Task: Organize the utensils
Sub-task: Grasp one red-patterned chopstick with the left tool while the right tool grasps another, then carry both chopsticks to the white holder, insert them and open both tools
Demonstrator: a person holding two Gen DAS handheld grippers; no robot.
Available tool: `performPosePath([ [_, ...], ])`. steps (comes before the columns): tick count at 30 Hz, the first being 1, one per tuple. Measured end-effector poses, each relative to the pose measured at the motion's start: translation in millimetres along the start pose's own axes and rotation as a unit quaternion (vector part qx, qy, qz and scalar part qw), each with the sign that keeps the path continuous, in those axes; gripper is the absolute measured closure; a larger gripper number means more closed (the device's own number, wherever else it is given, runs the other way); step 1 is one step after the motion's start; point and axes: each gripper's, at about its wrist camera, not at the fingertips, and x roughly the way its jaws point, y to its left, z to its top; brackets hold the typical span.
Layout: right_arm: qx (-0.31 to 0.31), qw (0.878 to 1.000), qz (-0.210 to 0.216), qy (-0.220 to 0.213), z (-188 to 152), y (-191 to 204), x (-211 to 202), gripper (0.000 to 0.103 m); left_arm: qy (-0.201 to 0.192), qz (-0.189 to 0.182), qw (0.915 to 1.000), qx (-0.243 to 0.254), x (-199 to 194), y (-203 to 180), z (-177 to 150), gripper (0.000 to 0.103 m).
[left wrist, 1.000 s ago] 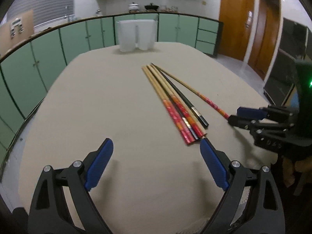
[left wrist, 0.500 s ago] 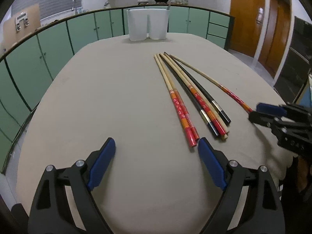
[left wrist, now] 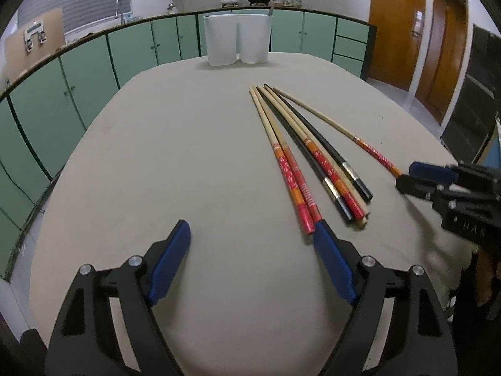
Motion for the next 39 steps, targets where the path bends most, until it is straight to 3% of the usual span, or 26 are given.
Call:
performPosePath([
  [3, -0.001, 1.0, -0.003, -0.003, 1, 3, 2, 0.07, -0.007, 0.003, 1.0, 0.003, 1, -4, 0, 0.031],
  [4, 0.001, 1.0, -0.004, -0.005, 1, 3, 2, 0.073, -0.011, 0.004, 0.9999, 0.004, 1, -6, 1, 0.042],
  [6, 0.004, 1.0, -0.005, -0.005, 3, 5, 3, 0.093, -0.017, 0.005, 0.9998, 0.002, 0, -8, 2, 0.059],
  [10, 0.031, 0.999, -0.031, -0.015, 4, 2, 3, 0.097, -0.027, 0.024, 0.999, -0.024, 1, -2, 2, 0.095],
  [13, 0.061, 0.996, -0.058, -0.022, 0, -5, 0, 0.097, -0.033, 0.052, 0.9969, -0.048, -2, 5, -2, 0.096],
  [17, 0.047, 0.998, -0.045, -0.022, -2, -1, -2, 0.096, -0.03, 0.055, 0.9965, -0.055, -7, 9, -6, 0.095],
  [20, 0.044, 0.998, -0.039, -0.019, -3, 0, -5, 0.095, -0.027, 0.05, 0.9974, -0.044, -10, 9, -7, 0.084],
  [21, 0.042, 0.998, -0.04, -0.018, -5, 0, -6, 0.093, -0.026, 0.05, 0.9976, -0.041, -10, 10, -8, 0.076],
  [23, 0.04, 0.998, -0.04, -0.018, -8, 0, -8, 0.092, -0.026, 0.044, 0.9979, -0.039, -10, 12, -8, 0.074],
  [24, 0.039, 0.998, -0.039, -0.018, -8, 0, -7, 0.092, -0.026, 0.039, 0.9983, -0.036, -9, 13, -7, 0.075],
  [27, 0.039, 0.998, -0.038, -0.014, -6, 0, -6, 0.093, -0.022, 0.015, 0.9992, -0.03, -9, 14, -5, 0.098],
  [31, 0.046, 0.999, -0.028, -0.006, 4, -2, -9, 0.097, -0.013, -0.013, 0.9984, -0.054, -15, 16, 2, 0.098],
  [39, 0.037, 0.998, -0.015, -0.04, 54, -6, -64, 0.097, -0.043, -0.018, 0.9971, -0.06, -73, 18, 42, 0.098],
])
